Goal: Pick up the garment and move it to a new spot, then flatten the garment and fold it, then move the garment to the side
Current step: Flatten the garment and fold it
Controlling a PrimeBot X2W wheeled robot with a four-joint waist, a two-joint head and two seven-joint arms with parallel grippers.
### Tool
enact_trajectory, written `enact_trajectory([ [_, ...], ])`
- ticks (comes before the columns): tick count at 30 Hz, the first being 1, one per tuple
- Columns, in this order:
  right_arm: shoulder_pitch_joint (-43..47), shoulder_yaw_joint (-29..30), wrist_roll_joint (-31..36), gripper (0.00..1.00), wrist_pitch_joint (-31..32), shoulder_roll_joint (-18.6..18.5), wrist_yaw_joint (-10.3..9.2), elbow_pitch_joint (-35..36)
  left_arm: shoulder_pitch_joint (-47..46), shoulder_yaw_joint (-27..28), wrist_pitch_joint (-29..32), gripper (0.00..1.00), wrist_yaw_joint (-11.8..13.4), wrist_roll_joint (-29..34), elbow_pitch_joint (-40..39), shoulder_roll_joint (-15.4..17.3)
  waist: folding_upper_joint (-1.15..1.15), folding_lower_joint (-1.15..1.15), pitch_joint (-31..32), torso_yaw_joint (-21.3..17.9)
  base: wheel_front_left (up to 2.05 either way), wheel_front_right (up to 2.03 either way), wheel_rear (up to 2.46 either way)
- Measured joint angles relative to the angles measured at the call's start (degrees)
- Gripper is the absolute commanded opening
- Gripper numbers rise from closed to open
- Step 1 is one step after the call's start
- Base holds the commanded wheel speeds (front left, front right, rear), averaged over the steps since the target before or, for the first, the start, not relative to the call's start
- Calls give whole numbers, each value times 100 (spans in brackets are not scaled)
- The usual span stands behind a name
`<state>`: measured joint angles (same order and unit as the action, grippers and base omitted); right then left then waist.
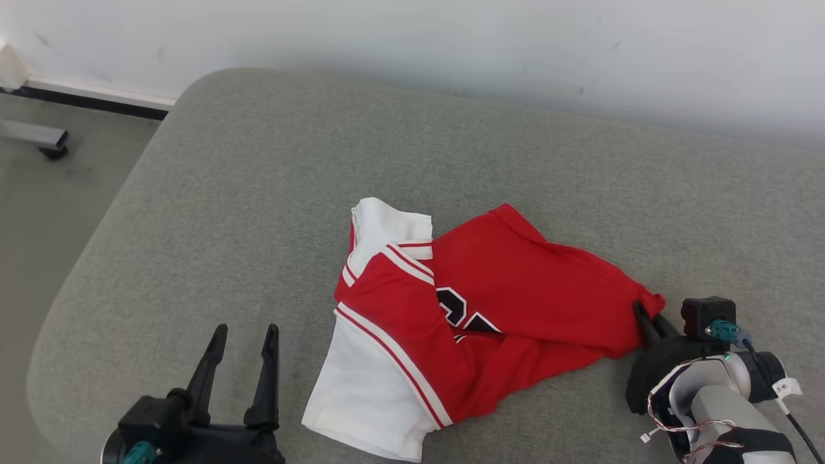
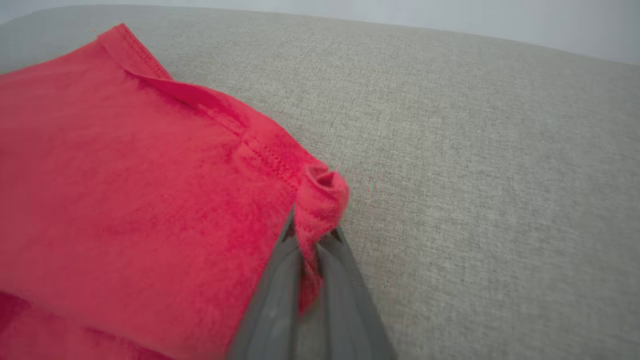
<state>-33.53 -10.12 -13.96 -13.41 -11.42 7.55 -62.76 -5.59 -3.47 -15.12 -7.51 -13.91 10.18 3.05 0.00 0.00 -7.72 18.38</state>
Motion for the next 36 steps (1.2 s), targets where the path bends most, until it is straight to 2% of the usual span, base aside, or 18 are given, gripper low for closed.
enact_trajectory([
  [4,34,-60,-178,0,-129,-78,0,252,165,25,0,100,0,32,0,-2,0,0,98,-167,0,0,0],
  [8,335,51,-454,0,-157,-354,0,866,276,25,0,100,0,41,-15,-4,0,-1,214,-418,0,0,0],
  [14,1273,616,-791,0,-158,-864,0,1872,332,15,0,100,0,56,-54,-5,0,-1,374,-806,0,0,0],
  [19,2052,1111,-943,0,-124,-1004,0,2413,378,15,0,100,0,56,-86,-8,0,-1,466,-1042,0,0,0],
  [25,2230,1256,-849,0,158,-805,0,3066,395,-73,0,100,0,54,-53,-12,0,-1,519,-1121,0,0,0],
  [30,1762,1112,-668,0,461,-492,0,3467,370,-167,0,100,0,25,-30,-13,0,-1,546,-971,0,0,0],
  [33,1271,958,-561,0,606,-288,0,3475,337,-222,0,100,0,-22,-8,-14,0,-1,547,-829,0,0,0],
  [36,704,832,-398,0,666,-36,0,3162,280,-287,0,100,0,-86,21,-12,0,-1,528,-662,0,0,0],
])
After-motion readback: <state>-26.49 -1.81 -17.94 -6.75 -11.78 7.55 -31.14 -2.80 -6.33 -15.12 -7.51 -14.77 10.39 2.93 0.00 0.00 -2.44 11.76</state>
